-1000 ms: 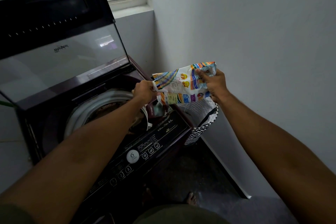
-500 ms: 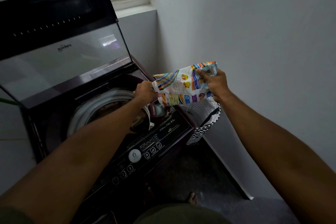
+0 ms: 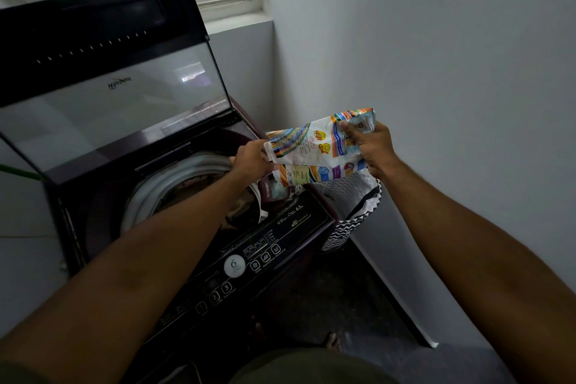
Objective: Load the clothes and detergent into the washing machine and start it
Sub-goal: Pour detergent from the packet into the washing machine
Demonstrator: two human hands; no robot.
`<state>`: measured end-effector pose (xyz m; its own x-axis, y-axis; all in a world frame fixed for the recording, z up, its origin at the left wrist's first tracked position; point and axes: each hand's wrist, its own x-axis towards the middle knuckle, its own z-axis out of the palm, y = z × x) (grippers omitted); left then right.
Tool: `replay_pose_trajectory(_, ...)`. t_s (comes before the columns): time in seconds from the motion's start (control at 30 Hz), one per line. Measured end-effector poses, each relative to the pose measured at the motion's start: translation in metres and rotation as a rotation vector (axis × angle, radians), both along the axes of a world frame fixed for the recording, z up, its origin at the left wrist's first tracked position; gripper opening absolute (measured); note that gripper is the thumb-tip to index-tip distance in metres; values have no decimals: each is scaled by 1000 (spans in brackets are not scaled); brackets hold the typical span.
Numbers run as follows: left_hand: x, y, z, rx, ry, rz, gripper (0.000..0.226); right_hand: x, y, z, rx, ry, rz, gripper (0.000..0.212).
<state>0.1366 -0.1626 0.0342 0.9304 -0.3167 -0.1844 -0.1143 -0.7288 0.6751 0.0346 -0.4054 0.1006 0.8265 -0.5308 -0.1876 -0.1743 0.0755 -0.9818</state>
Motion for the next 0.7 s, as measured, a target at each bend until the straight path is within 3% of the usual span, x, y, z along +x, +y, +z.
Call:
replay_pose_trajectory(0.07, 0, -1, 1, 40, 13, 9, 22, 0, 1, 1, 6, -8, -3, 37)
replay_pose_trajectory(0.33, -3, 1, 3, 18, 75, -31, 27, 2, -2, 0, -22, -3, 15, 37)
replay_pose_trajectory(0.7, 5, -4, 19, 76, -12, 5, 27, 4, -7, -1, 8, -16, -35, 27)
